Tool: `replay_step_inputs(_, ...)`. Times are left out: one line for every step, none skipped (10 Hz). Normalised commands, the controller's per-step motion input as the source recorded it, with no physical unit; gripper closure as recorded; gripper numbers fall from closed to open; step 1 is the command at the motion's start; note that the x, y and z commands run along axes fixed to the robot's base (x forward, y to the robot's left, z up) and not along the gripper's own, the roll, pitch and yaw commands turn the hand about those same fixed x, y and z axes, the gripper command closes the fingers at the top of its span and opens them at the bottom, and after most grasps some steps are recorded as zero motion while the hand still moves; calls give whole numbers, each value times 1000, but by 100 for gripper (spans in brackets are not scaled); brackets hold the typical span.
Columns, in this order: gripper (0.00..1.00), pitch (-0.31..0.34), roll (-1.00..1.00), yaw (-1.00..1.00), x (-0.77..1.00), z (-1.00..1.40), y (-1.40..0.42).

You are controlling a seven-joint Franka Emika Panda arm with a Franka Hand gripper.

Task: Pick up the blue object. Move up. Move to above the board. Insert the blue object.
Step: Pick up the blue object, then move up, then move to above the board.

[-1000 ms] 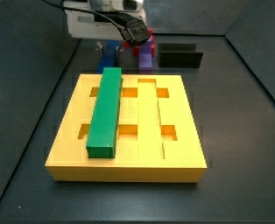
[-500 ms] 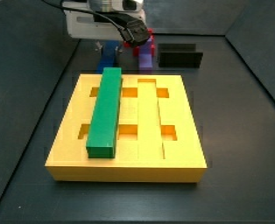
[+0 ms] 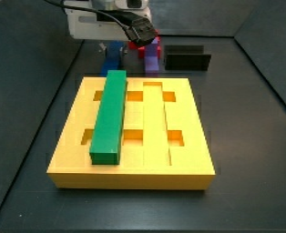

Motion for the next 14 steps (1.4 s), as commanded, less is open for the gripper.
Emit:
replay_step_inputs(100, 0, 0, 0, 0, 0, 0)
replay_step_inputs(100, 0, 0, 0, 0, 0, 0)
replay_step_inputs(100, 0, 0, 0, 0, 833, 0)
replay_step_inputs(100, 12, 6, -32, -5, 805, 55)
replay_step_inputs(100, 37, 9, -42, -37, 549, 54)
replay_step_inputs(100, 19, 12, -31, -23, 358, 41)
replay_step_inputs(100, 0, 0, 0, 0, 1400, 0)
replay_step_inputs(100, 26, -2, 12, -12, 1400, -5)
replay_step_inputs(100, 36, 7, 7, -32, 1400, -5)
replay_step_inputs(100, 14, 26, 5, 6, 1400, 3)
replay_step_inputs(100, 50, 29, 4, 24, 1400, 4)
replay_step_inputs(100, 75, 31, 3, 12, 1400, 3)
replay_step_inputs(100, 60, 34, 4, 14, 1400, -1)
replay_step_inputs(100, 61, 31, 5, 23, 458, -3)
